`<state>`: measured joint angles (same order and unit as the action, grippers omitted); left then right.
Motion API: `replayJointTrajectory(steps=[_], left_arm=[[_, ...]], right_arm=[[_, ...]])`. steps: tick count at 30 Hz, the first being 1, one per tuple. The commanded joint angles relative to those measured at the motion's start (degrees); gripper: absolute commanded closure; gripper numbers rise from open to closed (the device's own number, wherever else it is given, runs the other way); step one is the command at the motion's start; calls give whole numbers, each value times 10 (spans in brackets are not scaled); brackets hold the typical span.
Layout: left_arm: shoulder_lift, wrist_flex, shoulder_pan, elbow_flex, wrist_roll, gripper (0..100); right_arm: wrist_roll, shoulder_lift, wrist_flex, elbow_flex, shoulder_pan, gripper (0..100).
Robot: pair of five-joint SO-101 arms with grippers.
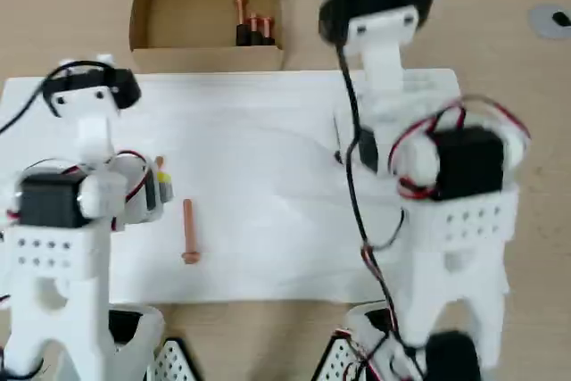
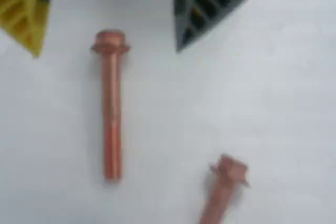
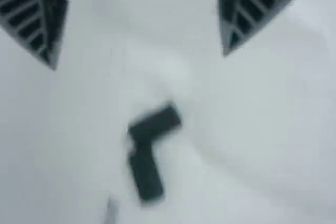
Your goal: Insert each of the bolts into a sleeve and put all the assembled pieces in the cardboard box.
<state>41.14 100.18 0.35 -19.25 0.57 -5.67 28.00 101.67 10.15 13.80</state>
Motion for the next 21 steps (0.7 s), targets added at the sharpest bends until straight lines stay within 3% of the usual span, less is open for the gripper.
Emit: replayJointTrajectory(steps=[1, 10, 13, 21], left_arm=[[-26, 3, 16, -10, 9, 819], [-143, 3, 20, -17, 26, 819], [-191, 3, 20, -18, 26, 819], [-293, -1, 22, -15, 28, 819]], right_arm=[[3, 72, -6, -72, -12, 759], [33, 112, -36, -156, -152, 759], [80, 116, -56, -190, -153, 760], [116, 116, -62, -239, -153, 760]])
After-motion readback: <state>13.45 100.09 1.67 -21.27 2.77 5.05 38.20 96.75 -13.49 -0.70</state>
